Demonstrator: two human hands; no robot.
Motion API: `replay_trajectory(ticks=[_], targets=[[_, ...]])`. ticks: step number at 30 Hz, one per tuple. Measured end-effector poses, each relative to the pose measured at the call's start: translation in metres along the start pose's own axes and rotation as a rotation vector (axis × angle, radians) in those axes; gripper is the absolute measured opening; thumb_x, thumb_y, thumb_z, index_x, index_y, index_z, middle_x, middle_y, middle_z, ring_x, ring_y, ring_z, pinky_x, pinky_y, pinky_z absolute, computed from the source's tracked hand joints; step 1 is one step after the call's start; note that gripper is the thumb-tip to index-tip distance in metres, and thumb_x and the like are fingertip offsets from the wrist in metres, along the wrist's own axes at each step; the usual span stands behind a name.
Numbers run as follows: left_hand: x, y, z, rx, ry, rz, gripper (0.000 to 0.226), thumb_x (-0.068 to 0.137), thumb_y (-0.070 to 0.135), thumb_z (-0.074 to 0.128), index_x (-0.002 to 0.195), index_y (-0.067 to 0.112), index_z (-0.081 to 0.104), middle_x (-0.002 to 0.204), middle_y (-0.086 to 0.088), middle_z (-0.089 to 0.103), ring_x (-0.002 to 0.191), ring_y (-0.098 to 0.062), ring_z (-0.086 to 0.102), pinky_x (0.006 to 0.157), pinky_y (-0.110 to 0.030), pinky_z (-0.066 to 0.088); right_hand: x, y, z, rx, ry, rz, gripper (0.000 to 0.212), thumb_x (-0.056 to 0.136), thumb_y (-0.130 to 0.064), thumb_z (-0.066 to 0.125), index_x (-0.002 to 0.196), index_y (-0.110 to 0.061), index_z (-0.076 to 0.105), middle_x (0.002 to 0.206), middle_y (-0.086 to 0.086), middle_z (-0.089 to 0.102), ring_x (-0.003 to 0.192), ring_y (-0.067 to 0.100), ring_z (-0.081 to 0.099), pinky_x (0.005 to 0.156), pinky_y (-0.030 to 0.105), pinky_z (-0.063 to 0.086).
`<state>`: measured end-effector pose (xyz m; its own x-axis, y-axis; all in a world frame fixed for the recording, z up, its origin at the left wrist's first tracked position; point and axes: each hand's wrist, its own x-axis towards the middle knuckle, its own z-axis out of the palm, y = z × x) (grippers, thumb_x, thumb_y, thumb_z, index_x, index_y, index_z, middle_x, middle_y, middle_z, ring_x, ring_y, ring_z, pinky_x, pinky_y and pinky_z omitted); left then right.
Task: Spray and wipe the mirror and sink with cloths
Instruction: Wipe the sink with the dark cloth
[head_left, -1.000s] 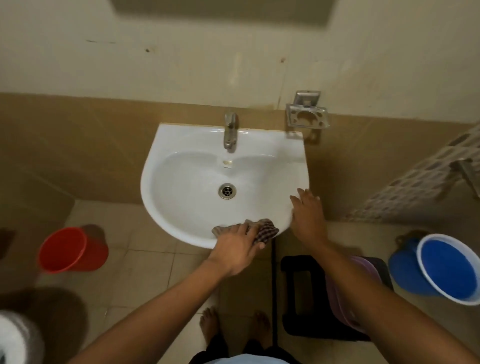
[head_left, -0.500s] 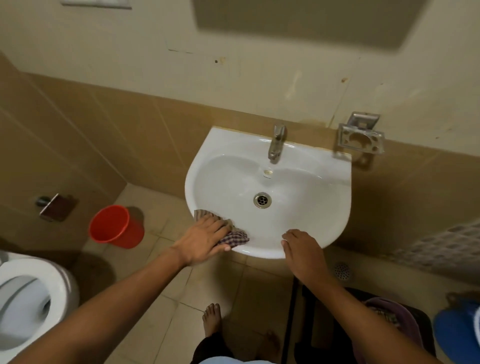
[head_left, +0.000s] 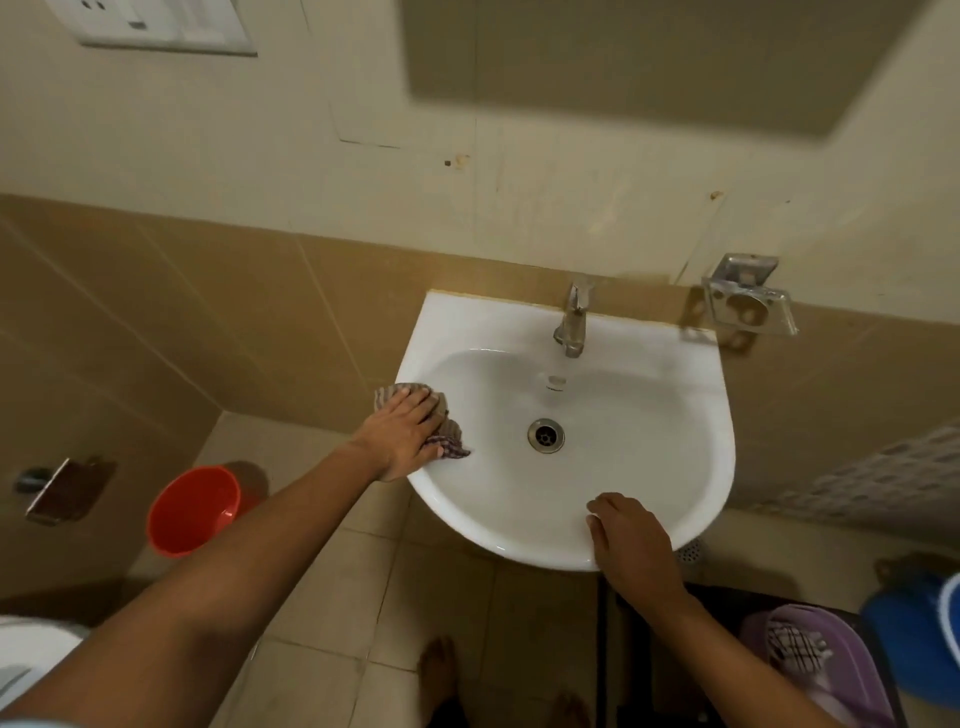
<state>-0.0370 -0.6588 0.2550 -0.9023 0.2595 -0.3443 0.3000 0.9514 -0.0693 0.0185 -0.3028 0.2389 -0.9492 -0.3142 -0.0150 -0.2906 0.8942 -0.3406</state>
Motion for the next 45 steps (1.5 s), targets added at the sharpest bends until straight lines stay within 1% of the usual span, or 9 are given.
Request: replay_trajectory(ticks=[4, 7, 10, 16, 21, 25, 32, 41, 45], targets=[[0.028, -0.017, -0.006, 0.165, -0.033, 0.013, 0.081, 0.096, 0.063, 0.026, 0.157, 0.013, 0.007, 0.166, -0.01, -0.003, 0.152, -0.026, -0.011, 0.123, -0.044, -0.012, 0.003, -0.008, 0.0, -0.023, 0.002, 0.053, 0.018, 0.095, -0.013, 0.058, 0.104, -0.008, 0.073, 0.105, 0.006, 0.07, 0.095, 0.025, 0.065, 0.082, 0.037, 0.054], [0.044, -0.021, -0.007, 0.283, -0.063, 0.059, 0.094, 0.09, 0.073, 0.031, 0.157, 0.011, 0.007, 0.166, -0.01, 0.0, 0.153, -0.028, -0.008, 0.123, -0.046, -0.01, 0.005, -0.013, -0.002, -0.043, 0.026, 0.08, 0.019, 0.094, -0.013, 0.058, 0.105, -0.009, 0.073, 0.103, 0.005, 0.07, 0.095, 0.025, 0.065, 0.083, 0.034, 0.054], [0.049, -0.018, -0.006, 0.299, -0.093, 0.103, 0.086, 0.094, 0.066, 0.032, 0.156, 0.01, 0.013, 0.166, -0.012, 0.007, 0.153, -0.028, 0.001, 0.123, -0.044, -0.007, 0.004, -0.016, -0.004, -0.051, 0.041, 0.098, 0.019, 0.093, -0.012, 0.057, 0.104, -0.008, 0.073, 0.1, 0.004, 0.07, 0.093, 0.024, 0.065, 0.083, 0.032, 0.053], [0.028, 0.019, 0.004, 0.105, -0.232, 0.167, 0.073, 0.098, 0.058, 0.03, 0.154, 0.012, 0.023, 0.163, -0.013, 0.02, 0.15, -0.029, 0.016, 0.123, -0.044, 0.008, 0.003, -0.017, -0.008, -0.064, 0.06, 0.102, 0.016, 0.089, -0.012, 0.062, 0.1, -0.007, 0.073, 0.096, 0.005, 0.072, 0.09, 0.024, 0.066, 0.086, 0.033, 0.055], [0.017, 0.068, 0.01, -0.141, -0.372, 0.176, 0.07, 0.1, 0.056, 0.027, 0.157, 0.018, 0.014, 0.166, -0.008, 0.009, 0.152, -0.026, 0.008, 0.124, -0.043, 0.003, 0.008, 0.002, -0.017, -0.077, 0.043, 0.095, 0.015, 0.091, -0.013, 0.059, 0.096, -0.008, 0.072, 0.094, 0.006, 0.071, 0.087, 0.025, 0.065, 0.089, 0.036, 0.054], [0.021, 0.112, 0.019, -0.251, -0.456, 0.143, 0.073, 0.099, 0.059, 0.023, 0.158, 0.02, 0.003, 0.166, -0.009, -0.005, 0.153, -0.028, -0.005, 0.122, -0.045, -0.004, 0.011, 0.032, -0.02, -0.112, 0.025, 0.095, 0.019, 0.094, -0.014, 0.057, 0.103, -0.008, 0.072, 0.107, 0.009, 0.07, 0.1, 0.027, 0.065, 0.106, 0.038, 0.042], [0.056, 0.193, 0.031, -0.453, -0.451, -0.03, 0.08, 0.098, 0.062, 0.021, 0.157, 0.015, -0.007, 0.163, -0.017, -0.017, 0.15, -0.035, -0.018, 0.12, -0.052, -0.011, 0.035, 0.094, -0.044, -0.228, -0.084, 0.149, 0.049, 0.101, -0.024, 0.044, 0.147, -0.006, 0.041, 0.159, 0.013, 0.032, 0.149, 0.029, 0.023, 0.124, 0.042, 0.018], [0.139, 0.29, 0.006, -0.746, -0.289, -0.39, 0.085, 0.099, 0.054, 0.03, 0.153, 0.005, -0.013, 0.161, -0.023, -0.02, 0.148, -0.04, -0.02, 0.118, -0.053, -0.012, 0.046, 0.131, -0.053, -0.26, -0.138, 0.054, 0.057, 0.105, -0.033, 0.033, 0.153, -0.002, 0.026, 0.164, 0.015, 0.014, 0.153, 0.029, 0.008, 0.123, 0.037, 0.009], [0.184, 0.315, -0.028, -0.954, -0.221, -0.568, 0.089, 0.099, 0.053, 0.034, 0.152, 0.004, -0.019, 0.159, -0.023, -0.026, 0.147, -0.038, -0.025, 0.118, -0.051, -0.014, 0.044, 0.137, -0.054, -0.282, -0.071, 0.024, 0.053, 0.102, -0.032, 0.044, 0.147, -0.002, 0.041, 0.159, 0.016, 0.03, 0.15, 0.029, 0.023, 0.116, 0.036, 0.015]])
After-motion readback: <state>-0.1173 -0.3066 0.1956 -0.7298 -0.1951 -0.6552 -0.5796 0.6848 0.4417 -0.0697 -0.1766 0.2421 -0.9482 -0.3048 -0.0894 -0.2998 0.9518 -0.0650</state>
